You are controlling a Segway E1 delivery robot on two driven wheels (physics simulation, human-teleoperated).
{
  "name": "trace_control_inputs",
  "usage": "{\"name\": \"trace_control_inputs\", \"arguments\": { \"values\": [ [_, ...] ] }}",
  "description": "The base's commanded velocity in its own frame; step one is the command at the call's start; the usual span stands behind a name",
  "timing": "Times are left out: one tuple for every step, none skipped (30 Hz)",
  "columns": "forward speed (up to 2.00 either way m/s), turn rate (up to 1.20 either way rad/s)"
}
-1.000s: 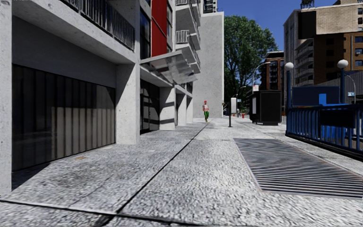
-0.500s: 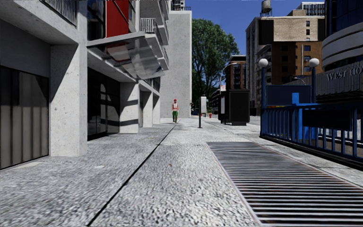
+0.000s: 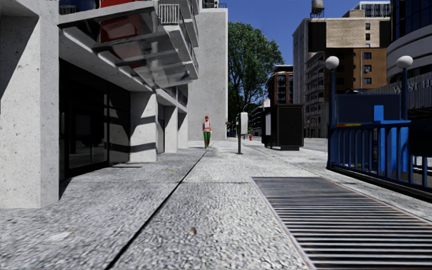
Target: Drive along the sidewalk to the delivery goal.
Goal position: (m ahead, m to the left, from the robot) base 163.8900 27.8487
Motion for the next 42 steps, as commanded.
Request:
{"name": "trace_control_inputs", "arguments": {
  "values": [
    [2.00, 0.00],
    [2.00, 0.00],
    [2.00, 0.00],
    [2.00, 0.00],
    [2.00, 0.00],
    [2.00, 0.00],
    [2.00, -0.05],
    [2.00, -0.22],
    [2.00, -0.32],
    [2.00, -0.32],
    [2.00, -0.54],
    [2.00, -0.76],
    [2.00, -0.85],
    [2.00, -0.87],
    [2.00, -0.87],
    [2.00, -0.88],
    [2.00, -0.88],
    [2.00, -0.88],
    [2.00, -0.88],
    [2.00, -0.87],
    [2.00, -0.87],
    [2.00, -0.10],
    [2.00, 0.00],
    [2.00, 0.00],
    [2.00, 0.00],
    [2.00, 0.00],
    [2.00, 0.00],
    [2.00, 0.00],
    [2.00, 0.00],
    [2.00, 0.00],
    [2.00, 0.00],
    [2.00, 0.00],
    [2.00, 0.00],
    [2.00, 0.00],
    [2.00, 0.00],
    [2.00, 0.00],
    [2.00, 0.00],
    [2.00, 0.00],
    [2.00, 0.00],
    [2.00, 0.00],
    [2.00, 0.00],
    [2.00, 0.00]
  ]
}}
